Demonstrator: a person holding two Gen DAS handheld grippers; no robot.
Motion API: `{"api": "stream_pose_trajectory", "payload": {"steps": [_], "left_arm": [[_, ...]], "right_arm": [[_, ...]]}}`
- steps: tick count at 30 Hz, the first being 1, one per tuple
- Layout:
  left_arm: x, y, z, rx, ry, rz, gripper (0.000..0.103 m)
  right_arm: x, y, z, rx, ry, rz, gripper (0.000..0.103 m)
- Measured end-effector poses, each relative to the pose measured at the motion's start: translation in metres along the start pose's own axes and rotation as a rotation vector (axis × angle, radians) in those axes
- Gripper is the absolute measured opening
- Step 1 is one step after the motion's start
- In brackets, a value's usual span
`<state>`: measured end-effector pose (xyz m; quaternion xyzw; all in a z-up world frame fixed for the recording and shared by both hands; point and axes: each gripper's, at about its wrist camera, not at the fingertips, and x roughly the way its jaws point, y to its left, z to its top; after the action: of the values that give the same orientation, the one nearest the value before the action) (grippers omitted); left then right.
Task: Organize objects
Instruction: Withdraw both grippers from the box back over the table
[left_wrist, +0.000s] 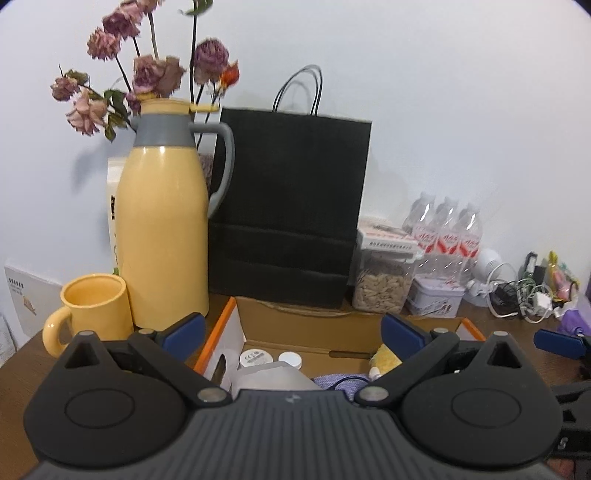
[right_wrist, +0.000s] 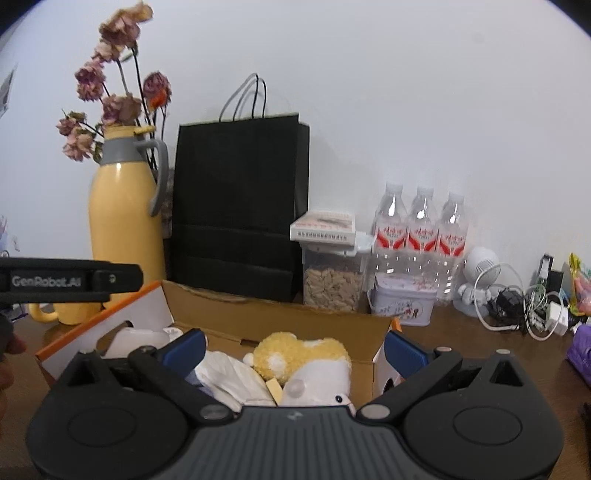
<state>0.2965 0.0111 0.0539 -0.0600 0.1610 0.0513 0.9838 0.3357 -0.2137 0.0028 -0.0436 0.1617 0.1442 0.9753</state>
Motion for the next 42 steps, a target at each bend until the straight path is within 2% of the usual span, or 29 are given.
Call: {"api": "stream_pose_trajectory", "payload": {"steps": [8,18,23,33,42], "left_arm": [[-0.039,0.013,-0.002,0.021,-0.026,-0.014,0.103],[-0.071,0.034,-0.025,0.057,0.024,0.003,0.103],[-0.082,0.045,-0.038,0.064,0.068,0.020,0.103],[-0.095,0.064,-0.064,0.050,0.157,0.063,0.103],[-0.107,0.072,-0.076,0.037,0.190,0.084,0.103]], "right_arm": [[-0.042,0.000,0.004,-0.029,-0.058,0.012,0.103],[-0.079,-0.002,-0.020,-0.063,-0.031,0.032,0.103],[-0.092,-0.005,-0.040,-0.080,0.029,0.037,0.103],[-0.096,-0.020,-0.100,-0.082,0.243,0.008,0.103],[-0.090,-0.023,-0.114,-0.056,0.319,0.028,0.103]]}}
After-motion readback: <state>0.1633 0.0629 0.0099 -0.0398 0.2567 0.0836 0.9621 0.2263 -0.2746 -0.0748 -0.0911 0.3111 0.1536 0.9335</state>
